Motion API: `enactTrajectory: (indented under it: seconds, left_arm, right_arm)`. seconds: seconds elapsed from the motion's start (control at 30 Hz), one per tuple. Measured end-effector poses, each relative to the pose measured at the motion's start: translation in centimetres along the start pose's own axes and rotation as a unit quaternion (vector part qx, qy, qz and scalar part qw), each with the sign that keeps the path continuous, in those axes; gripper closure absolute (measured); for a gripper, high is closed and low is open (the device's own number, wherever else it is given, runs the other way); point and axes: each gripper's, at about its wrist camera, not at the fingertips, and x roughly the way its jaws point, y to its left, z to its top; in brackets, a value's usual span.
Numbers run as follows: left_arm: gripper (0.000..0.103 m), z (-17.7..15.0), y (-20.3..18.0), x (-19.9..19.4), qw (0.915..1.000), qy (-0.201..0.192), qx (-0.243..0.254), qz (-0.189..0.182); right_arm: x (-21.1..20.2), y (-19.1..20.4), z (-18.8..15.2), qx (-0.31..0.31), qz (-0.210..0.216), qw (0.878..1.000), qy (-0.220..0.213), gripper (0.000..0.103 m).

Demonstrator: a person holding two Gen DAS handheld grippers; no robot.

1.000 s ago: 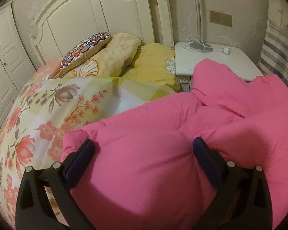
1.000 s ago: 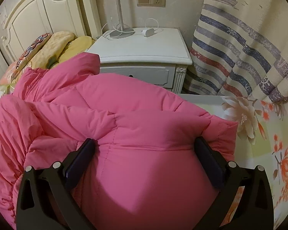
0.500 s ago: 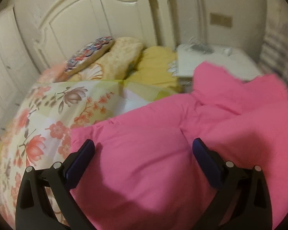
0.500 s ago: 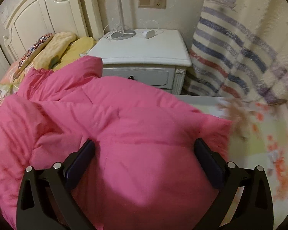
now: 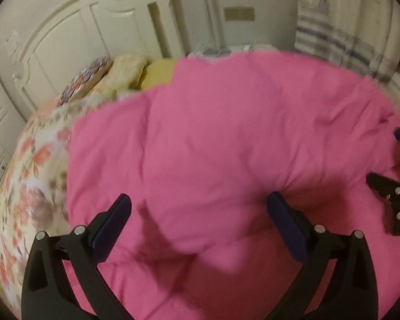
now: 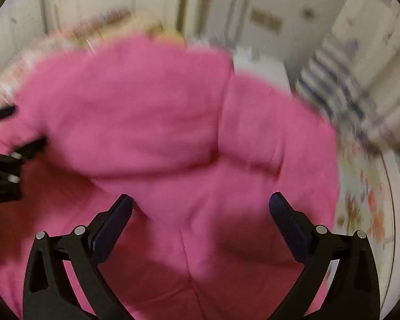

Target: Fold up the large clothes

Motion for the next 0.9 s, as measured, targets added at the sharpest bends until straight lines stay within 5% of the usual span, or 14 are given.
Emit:
enactTrajectory:
  seconds: [0.23, 0.43, 0.9]
  left_arm:
    - [0.002, -2.8, 3.6, -5.7, 0.9969, -0.043, -0.056, -0.035]
    - [0.002, -4.8, 1.0, -0.8, 0.9981, 0.029, -0.030, -0.046]
    - [0.002, -5.4, 2.4, -0.9, 0.9944, 0.009, -0.066, -0.082]
  right_arm:
    - [-6.5, -0.3, -2.8, 0.014, 0.069, 0.996, -0.060, 0.004]
    - [-1.7, 2.1, -4.8, 0.010, 0.078, 0.997, -0.023, 0.004]
    - [-1.1, 1.7, -5.3, 0.018, 0.066, 0.997, -0.044, 0.004]
